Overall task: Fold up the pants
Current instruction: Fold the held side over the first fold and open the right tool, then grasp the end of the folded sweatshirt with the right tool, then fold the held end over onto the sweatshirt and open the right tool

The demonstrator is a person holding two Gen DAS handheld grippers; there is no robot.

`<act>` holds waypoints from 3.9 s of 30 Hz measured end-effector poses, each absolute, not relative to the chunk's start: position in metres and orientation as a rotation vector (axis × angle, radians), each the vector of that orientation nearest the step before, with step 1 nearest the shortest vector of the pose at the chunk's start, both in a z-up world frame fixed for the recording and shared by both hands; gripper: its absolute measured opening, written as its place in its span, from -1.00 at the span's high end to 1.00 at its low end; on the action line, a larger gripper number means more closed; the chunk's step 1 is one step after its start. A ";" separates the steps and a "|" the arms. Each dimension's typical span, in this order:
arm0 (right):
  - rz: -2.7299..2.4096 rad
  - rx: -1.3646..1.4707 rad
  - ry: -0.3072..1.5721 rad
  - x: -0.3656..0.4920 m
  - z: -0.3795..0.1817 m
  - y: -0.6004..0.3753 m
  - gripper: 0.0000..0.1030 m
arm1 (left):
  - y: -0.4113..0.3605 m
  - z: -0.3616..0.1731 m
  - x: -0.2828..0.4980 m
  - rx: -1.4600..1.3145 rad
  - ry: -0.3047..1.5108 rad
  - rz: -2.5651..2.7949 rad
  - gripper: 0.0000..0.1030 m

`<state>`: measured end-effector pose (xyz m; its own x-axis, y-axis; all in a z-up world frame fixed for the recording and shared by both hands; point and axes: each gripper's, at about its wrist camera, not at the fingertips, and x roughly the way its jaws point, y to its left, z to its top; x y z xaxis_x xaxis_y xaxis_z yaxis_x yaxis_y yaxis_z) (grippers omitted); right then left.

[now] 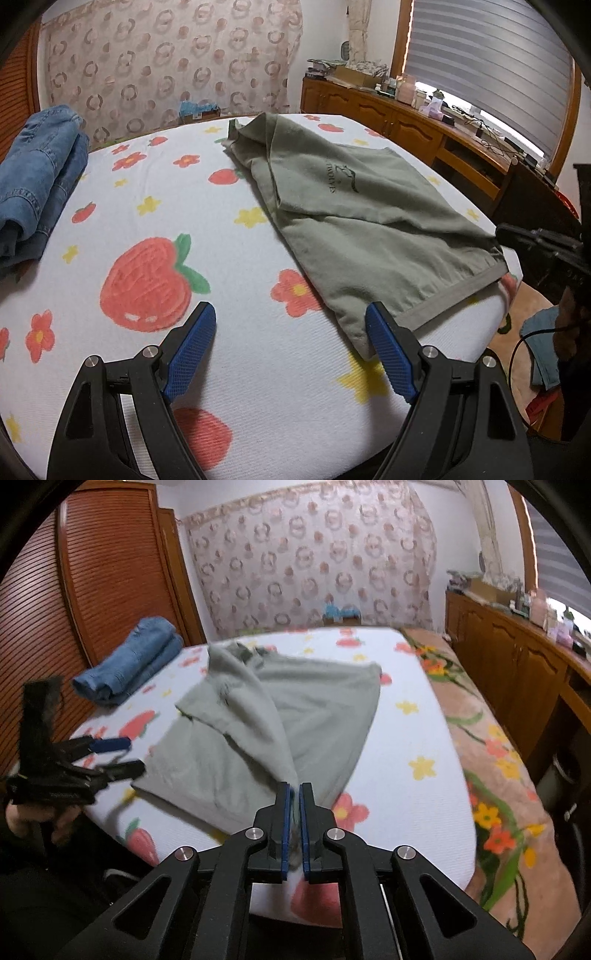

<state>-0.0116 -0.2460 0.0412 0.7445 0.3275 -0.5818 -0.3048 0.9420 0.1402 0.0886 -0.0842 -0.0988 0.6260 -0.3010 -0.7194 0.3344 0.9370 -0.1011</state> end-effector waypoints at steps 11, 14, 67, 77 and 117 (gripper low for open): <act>0.345 -0.025 0.630 0.005 0.057 -0.224 0.30 | -0.085 -0.099 0.085 0.048 0.799 -0.354 -0.63; 0.369 -0.040 0.651 0.019 0.046 -0.214 0.28 | -0.087 -0.099 0.085 0.057 0.796 -0.349 -0.64; 0.553 -0.285 0.778 0.105 0.051 -0.116 0.20 | -0.024 -0.071 0.075 -0.121 0.649 -0.258 -0.64; 0.570 -0.340 0.832 0.130 0.041 -0.094 0.79 | -0.023 -0.076 0.074 -0.120 0.661 -0.261 -0.64; 0.209 -0.268 0.723 0.170 0.092 -0.199 0.95 | -0.033 -0.083 0.074 -0.102 0.694 -0.275 -0.64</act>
